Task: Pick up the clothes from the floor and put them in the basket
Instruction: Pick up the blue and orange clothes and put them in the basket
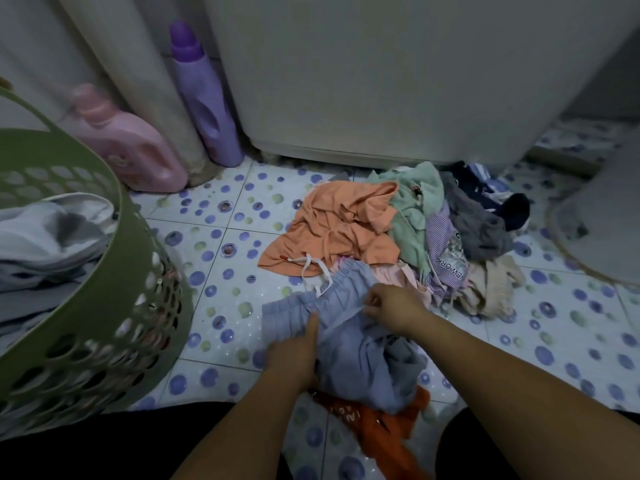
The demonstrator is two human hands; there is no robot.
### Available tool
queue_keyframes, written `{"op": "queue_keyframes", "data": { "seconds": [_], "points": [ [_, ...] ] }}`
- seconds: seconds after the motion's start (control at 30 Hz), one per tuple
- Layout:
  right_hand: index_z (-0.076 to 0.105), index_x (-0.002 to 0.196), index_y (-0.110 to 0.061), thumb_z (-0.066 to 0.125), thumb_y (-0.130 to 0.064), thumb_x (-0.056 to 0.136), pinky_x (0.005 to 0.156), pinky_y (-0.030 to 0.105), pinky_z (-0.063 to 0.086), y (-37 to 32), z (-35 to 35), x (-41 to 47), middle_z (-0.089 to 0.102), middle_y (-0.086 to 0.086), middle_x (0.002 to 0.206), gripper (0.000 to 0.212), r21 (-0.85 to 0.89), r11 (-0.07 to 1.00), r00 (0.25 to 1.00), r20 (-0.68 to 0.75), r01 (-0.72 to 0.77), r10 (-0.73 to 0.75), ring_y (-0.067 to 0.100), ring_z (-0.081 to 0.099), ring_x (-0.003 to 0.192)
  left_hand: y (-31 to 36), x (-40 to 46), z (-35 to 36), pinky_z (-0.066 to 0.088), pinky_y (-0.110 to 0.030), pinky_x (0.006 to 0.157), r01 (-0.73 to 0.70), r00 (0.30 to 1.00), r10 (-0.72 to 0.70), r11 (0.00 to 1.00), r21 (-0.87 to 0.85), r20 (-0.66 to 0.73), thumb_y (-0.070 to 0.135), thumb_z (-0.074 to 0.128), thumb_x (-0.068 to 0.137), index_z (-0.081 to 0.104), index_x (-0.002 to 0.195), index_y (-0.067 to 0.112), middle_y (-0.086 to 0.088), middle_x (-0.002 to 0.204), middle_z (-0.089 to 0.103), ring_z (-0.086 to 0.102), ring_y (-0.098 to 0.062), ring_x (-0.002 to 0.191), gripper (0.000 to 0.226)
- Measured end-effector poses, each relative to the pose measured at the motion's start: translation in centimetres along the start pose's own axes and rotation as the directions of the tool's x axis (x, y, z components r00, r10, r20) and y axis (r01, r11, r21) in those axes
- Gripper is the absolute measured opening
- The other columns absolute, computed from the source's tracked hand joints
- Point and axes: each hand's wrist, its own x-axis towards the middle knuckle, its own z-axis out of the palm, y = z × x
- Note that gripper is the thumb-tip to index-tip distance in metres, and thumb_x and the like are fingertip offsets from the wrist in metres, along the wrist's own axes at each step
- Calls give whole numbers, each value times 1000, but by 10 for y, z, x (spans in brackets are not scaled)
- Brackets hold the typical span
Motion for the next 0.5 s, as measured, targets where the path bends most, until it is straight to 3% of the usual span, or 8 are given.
{"op": "queue_keyframes", "data": {
  "seconds": [0.03,0.1,0.2,0.23,0.3,0.33,0.43,0.5],
  "points": [
    [59,108,-11,57,-21,89,77,28,40,4,-4,1,60,13,116,21,62,997,999,-31,-36,38,28,56,108,3,2,4,45,-37,96,30,999,-30,999,14,-13,25,55,91,18,150,20,-12,132,56,58,-28,115,70],
    [57,116,-11,58,-22,89,75,27,38,16,-9,3,60,14,112,29,129,987,992,-77,-90,101,28,57,109,10,6,5,46,-32,96,70,997,-71,996,-61,-22,23,47,94,55,126,12,-10,125,62,59,-25,113,34],
    [57,117,-9,56,-22,91,73,26,38,32,-16,5,57,6,96,30,195,972,976,-145,-129,159,24,55,91,20,14,-22,46,-36,99,41,995,-73,921,-387,-69,19,39,99,58,121,4,-15,125,61,58,-30,115,33],
    [57,118,-9,56,-21,91,77,28,39,35,-19,4,59,7,101,30,202,969,969,-173,-141,177,26,56,93,21,18,-37,45,-39,102,25,989,-105,809,-588,-102,16,40,99,56,123,3,-17,124,61,58,-31,114,32],
    [58,119,-10,55,-20,92,84,30,43,39,-25,5,62,12,115,29,234,962,939,-275,-143,207,30,58,105,21,21,-69,48,-48,100,-55,976,-180,339,-939,-122,13,45,97,60,112,10,-11,105,63,62,-29,97,22],
    [58,119,-9,54,-20,92,86,31,43,39,-28,5,62,13,119,29,266,954,920,-323,-137,222,31,58,109,20,20,-85,51,-50,95,-96,968,-217,132,-987,-123,12,45,96,60,98,18,-5,95,62,60,-24,86,16],
    [58,120,-5,51,-15,93,89,34,44,38,-34,7,61,17,124,29,364,925,877,-405,-104,258,33,57,112,16,19,-128,46,-33,65,-219,953,-279,-374,-901,-116,13,42,97,50,75,21,-1,73,55,51,-16,65,25],
    [58,118,-4,50,-12,92,89,36,44,36,-33,7,61,18,122,28,367,926,868,-426,-92,255,34,56,111,15,14,-155,44,-28,59,-362,922,-340,-592,-720,-185,14,41,98,51,74,17,-3,65,56,50,-16,62,26]
  ]
}}
